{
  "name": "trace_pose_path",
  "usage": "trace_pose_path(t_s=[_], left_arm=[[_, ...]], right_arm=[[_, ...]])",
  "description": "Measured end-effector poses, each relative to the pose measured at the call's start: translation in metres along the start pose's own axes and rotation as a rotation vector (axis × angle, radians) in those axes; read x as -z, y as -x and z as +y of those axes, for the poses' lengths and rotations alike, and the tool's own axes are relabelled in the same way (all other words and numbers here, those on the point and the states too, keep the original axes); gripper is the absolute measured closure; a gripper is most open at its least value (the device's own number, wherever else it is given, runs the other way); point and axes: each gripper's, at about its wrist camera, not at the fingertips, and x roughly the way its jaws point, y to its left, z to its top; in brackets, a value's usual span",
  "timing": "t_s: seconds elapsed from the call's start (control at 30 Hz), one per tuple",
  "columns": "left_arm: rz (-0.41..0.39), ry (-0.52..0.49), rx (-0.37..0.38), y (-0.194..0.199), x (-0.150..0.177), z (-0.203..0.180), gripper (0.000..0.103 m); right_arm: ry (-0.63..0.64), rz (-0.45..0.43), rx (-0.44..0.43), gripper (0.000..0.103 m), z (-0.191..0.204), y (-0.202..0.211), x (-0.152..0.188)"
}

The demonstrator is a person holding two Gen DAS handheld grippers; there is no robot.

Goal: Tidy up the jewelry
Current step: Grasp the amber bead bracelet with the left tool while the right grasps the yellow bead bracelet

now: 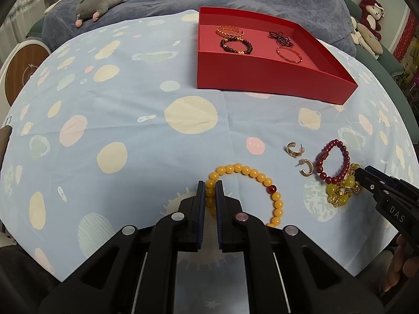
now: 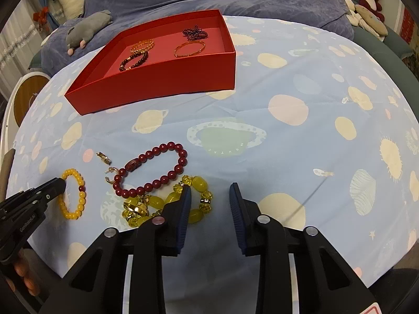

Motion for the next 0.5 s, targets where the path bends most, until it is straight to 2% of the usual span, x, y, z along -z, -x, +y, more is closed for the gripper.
trace_pose_path(t_s=[0.13, 0.3, 0.5], left_arm=[[0.001, 0.001, 0.001, 0.0, 0.0, 0.0, 0.096], [0.011, 0.007, 0.007, 0.0, -0.002, 0.002, 0.096], [0.016, 0.037, 0.036, 0.006, -0.006, 0.007, 0.096]], right_arm=[[0.002, 0.001, -0.004, 0.092, -0.002, 0.0, 0.001], [-0.004, 0.007, -0.02, 0.094, -0.003, 0.003, 0.002], [-0.021, -0.04, -0.053, 0.094, -0.001, 0.025, -0.005]])
